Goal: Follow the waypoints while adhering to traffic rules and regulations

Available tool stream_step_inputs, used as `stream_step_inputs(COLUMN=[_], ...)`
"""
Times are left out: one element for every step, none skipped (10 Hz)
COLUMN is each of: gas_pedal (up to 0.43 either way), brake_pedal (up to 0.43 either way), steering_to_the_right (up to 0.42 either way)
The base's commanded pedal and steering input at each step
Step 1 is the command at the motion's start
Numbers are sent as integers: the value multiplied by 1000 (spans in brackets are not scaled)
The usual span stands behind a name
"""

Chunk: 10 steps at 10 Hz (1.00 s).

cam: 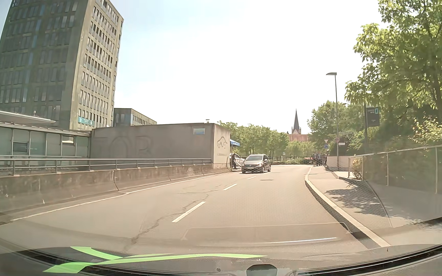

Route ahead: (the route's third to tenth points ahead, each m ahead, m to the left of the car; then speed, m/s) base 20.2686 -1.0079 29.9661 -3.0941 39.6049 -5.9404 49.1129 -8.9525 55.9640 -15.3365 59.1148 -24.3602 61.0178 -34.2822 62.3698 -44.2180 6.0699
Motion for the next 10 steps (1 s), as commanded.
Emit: stream_step_inputs(gas_pedal=[110,110,110,110,110,110,110,110,110,98], brake_pedal=[0,0,0,0,0,0,0,0,0,0], steering_to_the_right=[44,48,50,50,50,50,50,50,47,46])
